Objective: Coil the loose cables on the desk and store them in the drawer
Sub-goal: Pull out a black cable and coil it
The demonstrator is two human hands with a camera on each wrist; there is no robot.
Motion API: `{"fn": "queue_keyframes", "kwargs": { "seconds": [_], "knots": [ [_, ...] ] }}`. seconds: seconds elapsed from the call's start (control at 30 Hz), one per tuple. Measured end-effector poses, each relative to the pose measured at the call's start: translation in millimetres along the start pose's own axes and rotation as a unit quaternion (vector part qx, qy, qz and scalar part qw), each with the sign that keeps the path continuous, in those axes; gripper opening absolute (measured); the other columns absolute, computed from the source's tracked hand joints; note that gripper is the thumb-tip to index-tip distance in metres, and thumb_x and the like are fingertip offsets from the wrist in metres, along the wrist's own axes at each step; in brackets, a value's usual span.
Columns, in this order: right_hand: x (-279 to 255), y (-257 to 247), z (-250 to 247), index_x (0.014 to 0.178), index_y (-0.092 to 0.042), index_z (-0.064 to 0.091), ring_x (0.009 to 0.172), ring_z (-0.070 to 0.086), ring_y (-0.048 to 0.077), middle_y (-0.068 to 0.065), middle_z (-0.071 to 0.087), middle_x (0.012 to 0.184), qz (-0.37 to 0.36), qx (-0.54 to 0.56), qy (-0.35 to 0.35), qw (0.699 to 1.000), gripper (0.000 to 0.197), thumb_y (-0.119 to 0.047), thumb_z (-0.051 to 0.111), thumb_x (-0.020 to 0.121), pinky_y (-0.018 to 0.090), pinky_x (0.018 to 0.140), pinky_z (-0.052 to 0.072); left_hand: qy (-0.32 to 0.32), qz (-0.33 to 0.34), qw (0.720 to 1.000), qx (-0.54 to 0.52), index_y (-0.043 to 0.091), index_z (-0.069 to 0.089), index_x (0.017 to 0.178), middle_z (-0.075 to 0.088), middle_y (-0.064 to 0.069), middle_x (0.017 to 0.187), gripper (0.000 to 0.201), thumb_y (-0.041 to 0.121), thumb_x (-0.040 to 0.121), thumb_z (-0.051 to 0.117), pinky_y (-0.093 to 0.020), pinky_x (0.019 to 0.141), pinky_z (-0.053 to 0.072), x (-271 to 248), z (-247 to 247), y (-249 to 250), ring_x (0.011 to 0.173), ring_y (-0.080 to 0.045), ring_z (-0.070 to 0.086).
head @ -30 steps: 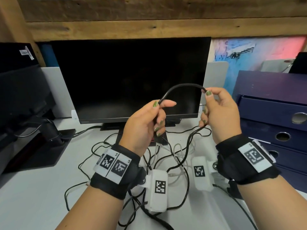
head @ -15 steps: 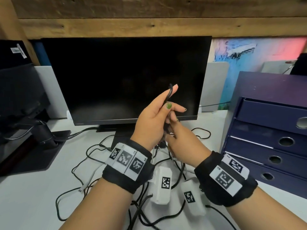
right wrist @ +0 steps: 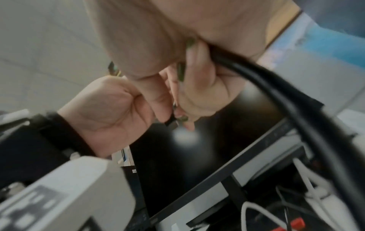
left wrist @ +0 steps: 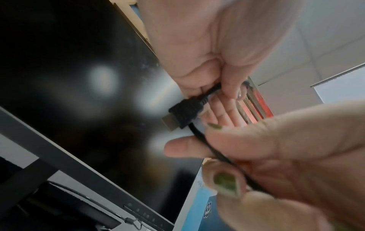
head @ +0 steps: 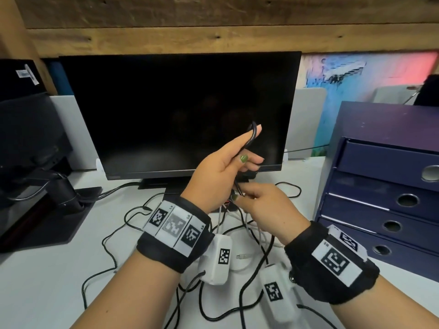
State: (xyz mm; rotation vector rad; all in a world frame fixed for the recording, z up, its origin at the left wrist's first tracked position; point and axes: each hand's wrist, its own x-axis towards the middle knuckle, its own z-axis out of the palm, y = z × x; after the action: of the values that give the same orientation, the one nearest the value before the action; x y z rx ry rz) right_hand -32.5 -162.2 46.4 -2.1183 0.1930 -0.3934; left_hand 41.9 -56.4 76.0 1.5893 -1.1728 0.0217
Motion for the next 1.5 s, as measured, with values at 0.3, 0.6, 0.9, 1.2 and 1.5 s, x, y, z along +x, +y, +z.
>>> {"fn": "queue_keyframes", "kwargs": {
  "seconds": [0.3,0.6,0.9,1.2,1.5],
  "knots": [
    [-9.4,-8.7,-17.7,0.094,-0.029,0.073,0.073,0.049,-0.004,-0.016,0.052,0.076,-0.098,-0.175,0.022,0.979,0.016,-0.028,0.057,0.092,0.011,0.062,0.032,-0.067,-0.02,0.977,0.199,0.053,0.026,0.139,0.062,0.009,0.099,0.058,0.01,0.1,0.034,-0.018,0.064,0.052,-10.6,-1.0,4.7,0.079,-0.009,0.06],
    [-25.3,-20.3,-30.3,0.11,-0.024,0.07,0.047,0.05,-0.014,-0.025,0.058,0.058,-0.077,-0.006,-0.035,0.996,0.022,-0.017,0.057,0.093,0.003,0.042,0.035,-0.075,-0.037,0.957,0.277,0.037,0.033,0.143,0.058,0.003,0.084,0.051,0.011,0.099,0.035,-0.022,0.066,0.047,-14.6,-11.2,4.3,0.074,-0.008,0.056],
    [-26.7,-35.2,-64.2,0.093,-0.016,0.063,0.081,0.064,-0.001,-0.014,0.068,0.08,-0.192,0.06,0.01,0.98,0.028,0.01,0.053,0.088,0.009,0.071,0.046,-0.04,-0.033,0.994,0.101,0.025,0.061,0.103,0.055,0.0,0.064,0.026,0.024,0.103,0.034,-0.025,0.05,0.037,-24.4,-15.8,14.1,0.048,-0.007,0.043],
    [-22.8,-33.5,-70.4,0.092,-0.018,0.064,0.046,0.035,0.008,-0.005,0.066,0.078,-0.205,0.235,0.078,0.947,0.029,0.007,0.049,0.092,0.02,0.044,0.031,-0.021,0.021,0.999,-0.017,0.011,0.071,0.098,0.063,0.003,0.093,0.035,0.018,0.097,0.037,-0.028,0.078,0.047,-27.2,-13.6,26.5,0.086,-0.014,0.058],
    [-14.8,-31.2,-48.3,0.106,-0.021,0.069,0.04,0.041,0.014,0.011,0.057,0.07,-0.16,0.208,0.16,0.952,0.018,-0.019,0.055,0.095,0.022,0.036,0.035,-0.068,0.007,0.966,-0.25,-0.001,0.053,0.11,0.031,0.002,0.055,0.032,0.018,0.101,0.028,-0.021,0.055,0.035,-32.8,8.6,46.1,0.049,-0.014,0.031]
  ]
}}
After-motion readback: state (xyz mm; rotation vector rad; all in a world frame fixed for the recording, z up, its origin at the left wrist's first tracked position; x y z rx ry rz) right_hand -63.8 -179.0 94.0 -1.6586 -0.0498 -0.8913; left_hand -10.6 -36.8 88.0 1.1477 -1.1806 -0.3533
